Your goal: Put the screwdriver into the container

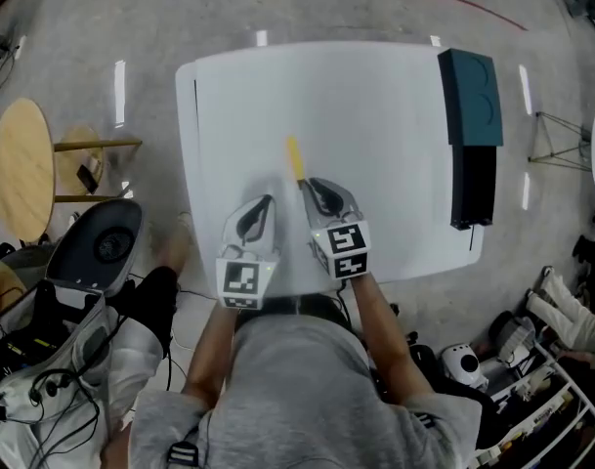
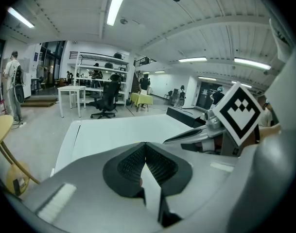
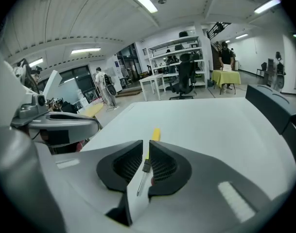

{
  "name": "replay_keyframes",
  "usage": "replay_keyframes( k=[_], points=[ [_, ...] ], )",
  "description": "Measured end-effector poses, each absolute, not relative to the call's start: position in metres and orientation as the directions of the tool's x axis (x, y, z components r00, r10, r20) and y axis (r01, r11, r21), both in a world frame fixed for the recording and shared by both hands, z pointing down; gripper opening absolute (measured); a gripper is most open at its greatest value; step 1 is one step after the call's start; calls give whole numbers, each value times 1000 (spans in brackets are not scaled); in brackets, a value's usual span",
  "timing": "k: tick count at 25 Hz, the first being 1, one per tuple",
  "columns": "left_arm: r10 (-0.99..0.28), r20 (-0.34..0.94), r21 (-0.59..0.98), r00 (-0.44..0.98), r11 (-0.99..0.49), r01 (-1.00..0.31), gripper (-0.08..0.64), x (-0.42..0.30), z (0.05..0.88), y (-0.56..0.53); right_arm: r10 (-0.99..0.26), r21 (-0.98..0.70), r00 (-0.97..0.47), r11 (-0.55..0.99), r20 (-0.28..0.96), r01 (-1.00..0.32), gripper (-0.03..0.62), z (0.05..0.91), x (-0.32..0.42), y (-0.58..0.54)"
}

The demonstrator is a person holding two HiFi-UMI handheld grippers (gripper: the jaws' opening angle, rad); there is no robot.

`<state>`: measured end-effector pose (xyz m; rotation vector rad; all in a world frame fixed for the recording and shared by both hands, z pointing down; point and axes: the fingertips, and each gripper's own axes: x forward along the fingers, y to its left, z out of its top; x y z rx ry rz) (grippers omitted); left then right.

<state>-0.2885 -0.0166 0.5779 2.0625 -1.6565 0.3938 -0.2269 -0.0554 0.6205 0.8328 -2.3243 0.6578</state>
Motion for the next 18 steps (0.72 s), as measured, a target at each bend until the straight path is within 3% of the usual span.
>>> replay_keyframes(
  k=[9, 18],
  points=[
    [-837, 500, 183, 220, -146, -972, 11, -294, 579, -14, -323, -272, -575, 643, 751, -716, 106, 650, -232, -61],
    [-832, 507, 196, 224, -141, -970, 11, -321, 592, -21, -284, -245, -505, 621, 815, -745, 98, 682, -251, -67]
  ],
)
